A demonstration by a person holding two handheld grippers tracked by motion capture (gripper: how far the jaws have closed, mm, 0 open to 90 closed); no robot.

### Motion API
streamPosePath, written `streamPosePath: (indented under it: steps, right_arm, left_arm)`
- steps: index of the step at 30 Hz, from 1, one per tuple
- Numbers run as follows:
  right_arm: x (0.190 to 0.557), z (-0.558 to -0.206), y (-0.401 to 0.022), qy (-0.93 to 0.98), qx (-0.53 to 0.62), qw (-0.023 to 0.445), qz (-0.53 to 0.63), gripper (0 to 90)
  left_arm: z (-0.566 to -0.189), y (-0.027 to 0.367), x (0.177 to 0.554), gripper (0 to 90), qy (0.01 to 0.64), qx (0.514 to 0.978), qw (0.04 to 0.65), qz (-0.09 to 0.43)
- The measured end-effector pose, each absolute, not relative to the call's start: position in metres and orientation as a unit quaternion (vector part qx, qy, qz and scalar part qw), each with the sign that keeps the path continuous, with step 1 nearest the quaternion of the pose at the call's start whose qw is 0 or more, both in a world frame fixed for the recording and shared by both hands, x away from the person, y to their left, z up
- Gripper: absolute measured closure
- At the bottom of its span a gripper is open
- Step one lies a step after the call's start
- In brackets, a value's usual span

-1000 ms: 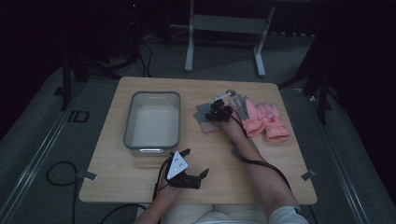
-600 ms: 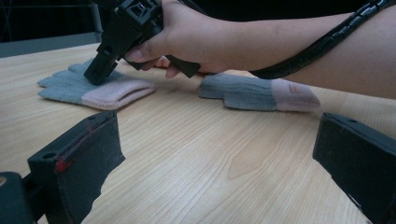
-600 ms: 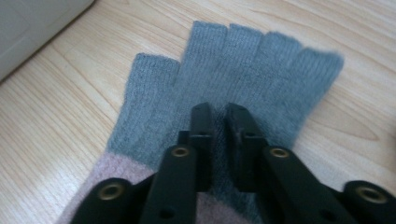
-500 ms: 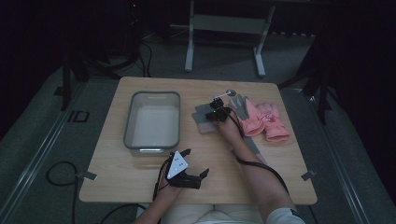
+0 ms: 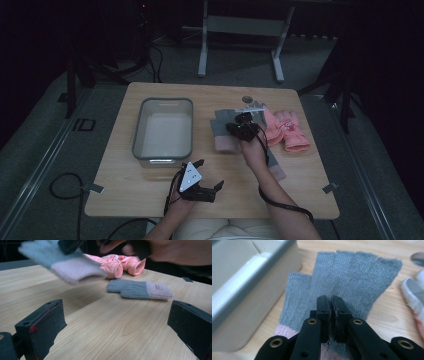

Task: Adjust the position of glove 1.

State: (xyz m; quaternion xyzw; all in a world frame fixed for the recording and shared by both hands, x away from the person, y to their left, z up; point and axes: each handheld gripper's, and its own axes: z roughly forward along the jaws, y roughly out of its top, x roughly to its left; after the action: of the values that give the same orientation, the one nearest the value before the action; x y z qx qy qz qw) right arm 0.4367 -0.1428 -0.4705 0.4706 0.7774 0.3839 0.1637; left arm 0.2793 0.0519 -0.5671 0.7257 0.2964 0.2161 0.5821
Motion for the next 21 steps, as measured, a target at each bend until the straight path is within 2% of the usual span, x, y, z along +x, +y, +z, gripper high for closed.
streamPosePath:
  steps: [7,14,21]
  right_arm:
    - [0.395,-0.468,-0.149,0.772,0.479,0.158,0.387,85.3]
    - [0.371,-0.494,-0.158,0.775,0.495,0.143,0.367,85.1]
    - [0.362,-0.525,-0.16,0.778,0.506,0.126,0.349,85.0]
  left_arm:
    - [-0.567,0.051,0.278,0.6,0.293,0.725,0.583,0.222]
    - [-0.567,0.051,0.279,0.6,0.293,0.725,0.583,0.221]
    - [-0.567,0.051,0.279,0.6,0.294,0.725,0.583,0.22]
